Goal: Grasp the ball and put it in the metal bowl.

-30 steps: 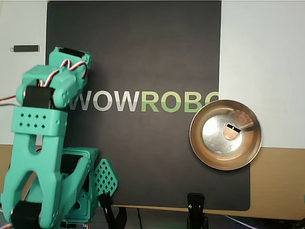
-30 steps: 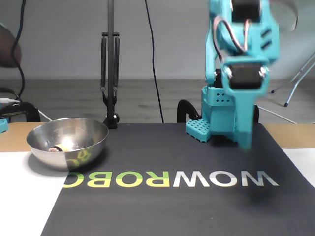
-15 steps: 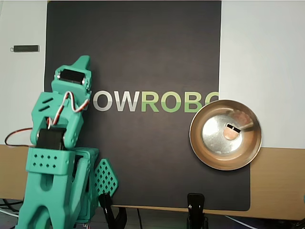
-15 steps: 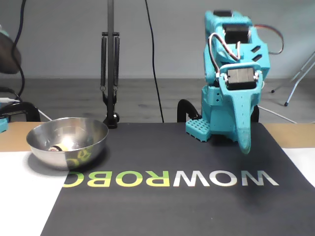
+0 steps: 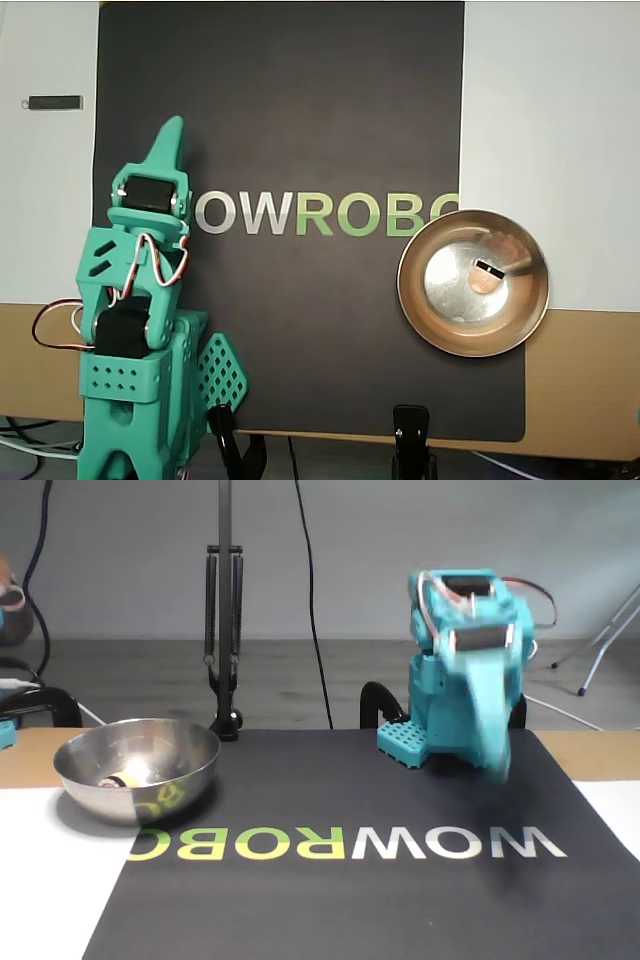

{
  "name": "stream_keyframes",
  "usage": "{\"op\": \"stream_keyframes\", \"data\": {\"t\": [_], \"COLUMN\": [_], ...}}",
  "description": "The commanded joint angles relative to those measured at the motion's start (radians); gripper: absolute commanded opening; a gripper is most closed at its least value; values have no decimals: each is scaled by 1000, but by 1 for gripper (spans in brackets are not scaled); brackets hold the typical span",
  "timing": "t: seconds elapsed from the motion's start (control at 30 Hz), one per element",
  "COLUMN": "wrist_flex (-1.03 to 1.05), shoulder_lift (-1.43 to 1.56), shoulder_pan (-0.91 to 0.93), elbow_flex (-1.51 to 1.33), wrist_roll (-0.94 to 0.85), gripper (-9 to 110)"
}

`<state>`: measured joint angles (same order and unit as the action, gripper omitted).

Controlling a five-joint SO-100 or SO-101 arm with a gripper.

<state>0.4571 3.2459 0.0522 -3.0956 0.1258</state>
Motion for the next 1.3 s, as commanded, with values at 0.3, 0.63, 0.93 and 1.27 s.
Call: {"op": "stream_keyframes", "data": {"t": [0.3,0.63,0.93,1.27], "wrist_flex": [262,365,364,364], "shoulder_lift": [167,167,164,164], "shoulder_pan": [0,-5,-2,-3], "elbow_flex": [-31,-31,-31,-31], "wrist_roll": [-37,-126,-130,-133], "gripper": [5,5,5,5]}}
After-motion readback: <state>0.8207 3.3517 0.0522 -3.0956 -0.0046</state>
